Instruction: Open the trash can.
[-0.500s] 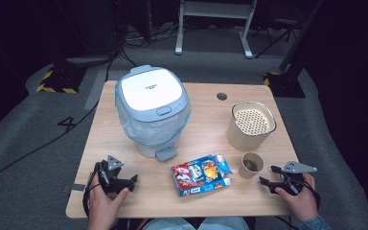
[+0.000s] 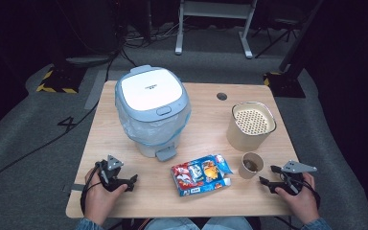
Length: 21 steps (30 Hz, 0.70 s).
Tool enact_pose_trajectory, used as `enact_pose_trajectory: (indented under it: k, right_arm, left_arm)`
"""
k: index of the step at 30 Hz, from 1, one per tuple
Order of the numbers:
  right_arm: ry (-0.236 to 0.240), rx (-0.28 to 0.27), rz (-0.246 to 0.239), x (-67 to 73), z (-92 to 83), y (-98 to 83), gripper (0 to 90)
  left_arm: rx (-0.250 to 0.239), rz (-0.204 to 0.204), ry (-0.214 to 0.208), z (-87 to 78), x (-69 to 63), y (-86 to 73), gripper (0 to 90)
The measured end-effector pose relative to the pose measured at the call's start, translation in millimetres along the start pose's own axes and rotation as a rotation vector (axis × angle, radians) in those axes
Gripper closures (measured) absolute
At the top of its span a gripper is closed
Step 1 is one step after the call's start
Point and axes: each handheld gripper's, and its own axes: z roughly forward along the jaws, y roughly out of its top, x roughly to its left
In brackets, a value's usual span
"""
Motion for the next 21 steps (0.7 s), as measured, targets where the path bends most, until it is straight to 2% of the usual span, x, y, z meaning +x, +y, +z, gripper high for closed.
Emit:
enact_pose_trajectory:
  k: [4,5,6,8,9,10,11,13,14,16,17,19,21]
  right_arm:
    - [0.0,0.0,0.001,0.1,0.0,0.0,26.2]
    - [0.0,0.0,0.001,0.1,-0.1,0.0,26.2]
    - [0.0,0.0,0.001,0.1,-0.1,0.0,26.2]
    - [0.0,0.0,0.0,0.1,0.0,0.0,26.2]
    - [-0.001,0.0,0.0,0.1,0.0,-0.1,26.2]
    - [-0.001,0.0,0.0,0.1,0.0,-0.1,26.2]
    - [0.0,0.0,0.0,0.2,-0.1,0.0,26.2]
    - [-0.001,0.0,0.0,0.1,0.0,-0.1,26.2]
    - [-0.001,0.0,0.0,0.1,0.0,-0.1,26.2]
    - [0.0,0.0,0.001,0.2,-0.1,0.0,26.2]
    - [0.0,0.0,0.001,0.2,-0.1,0.0,26.2]
    - [-0.001,0.0,0.0,0.1,0.0,-0.1,26.2]
    - [0.0,0.0,0.001,0.1,-0.1,0.0,26.2]
  left_arm:
    - [-0.014,0.0,0.0,-0.6,2.3,0.6,4.2]
    - [-0.034,0.007,-0.005,-2.3,5.1,-0.1,13.2]
    - [-0.034,0.007,-0.005,-2.3,5.1,-0.1,18.8]
    - [-0.041,0.014,-0.014,-4.1,8.7,-0.7,25.3]
    - [-0.04,0.012,-0.019,-5.5,10.2,-0.5,25.3]
    - [-0.031,0.019,-0.028,-7.5,12.0,0.4,31.4]
    - [-0.021,-0.001,-0.051,-10.9,13.8,2.1,37.2]
    - [-0.038,0.026,-0.071,-16.7,14.9,4.9,38.5]
    - [-0.038,0.026,-0.071,-16.7,14.9,4.9,38.9]
    - [-0.046,0.05,-0.123,-25.3,16.0,9.2,39.6]
    - [-0.046,0.05,-0.123,-25.3,16.0,9.2,40.0]
    - [-0.054,0.063,-0.193,-33.5,17.3,12.6,41.7]
    - [-0.061,0.074,-0.219,-38.8,19.3,14.5,43.9]
